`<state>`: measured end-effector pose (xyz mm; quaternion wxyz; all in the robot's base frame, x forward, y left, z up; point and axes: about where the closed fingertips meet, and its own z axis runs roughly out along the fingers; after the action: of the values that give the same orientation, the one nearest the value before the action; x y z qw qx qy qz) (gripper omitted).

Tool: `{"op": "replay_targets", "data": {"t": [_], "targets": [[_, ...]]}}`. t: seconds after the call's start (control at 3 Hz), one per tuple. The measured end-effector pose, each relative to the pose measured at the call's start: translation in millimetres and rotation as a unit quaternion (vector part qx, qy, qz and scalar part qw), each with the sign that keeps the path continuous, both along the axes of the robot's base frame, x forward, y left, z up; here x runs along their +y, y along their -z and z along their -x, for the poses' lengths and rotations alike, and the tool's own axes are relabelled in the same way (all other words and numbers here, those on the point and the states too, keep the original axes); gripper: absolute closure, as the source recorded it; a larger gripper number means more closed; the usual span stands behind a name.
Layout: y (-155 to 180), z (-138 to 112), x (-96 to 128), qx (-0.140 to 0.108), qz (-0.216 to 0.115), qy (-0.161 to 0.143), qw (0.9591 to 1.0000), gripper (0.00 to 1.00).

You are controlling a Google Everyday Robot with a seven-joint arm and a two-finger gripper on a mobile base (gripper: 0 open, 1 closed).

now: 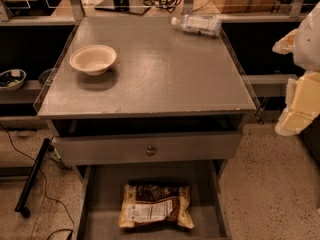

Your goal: Pick brown chip bag from middle drawer and place on counter

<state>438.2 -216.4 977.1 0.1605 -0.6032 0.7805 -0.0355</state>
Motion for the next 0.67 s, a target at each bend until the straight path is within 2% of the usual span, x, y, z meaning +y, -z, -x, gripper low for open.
{"op": "replay_targets", "data": {"t": [0.33,0.67], "targets": [[0,0,0,0.000,0.000,0.000,1.0000,0.00],[20,10,4,0.008,-0.013,-0.008,0.9999,0.00]]}}
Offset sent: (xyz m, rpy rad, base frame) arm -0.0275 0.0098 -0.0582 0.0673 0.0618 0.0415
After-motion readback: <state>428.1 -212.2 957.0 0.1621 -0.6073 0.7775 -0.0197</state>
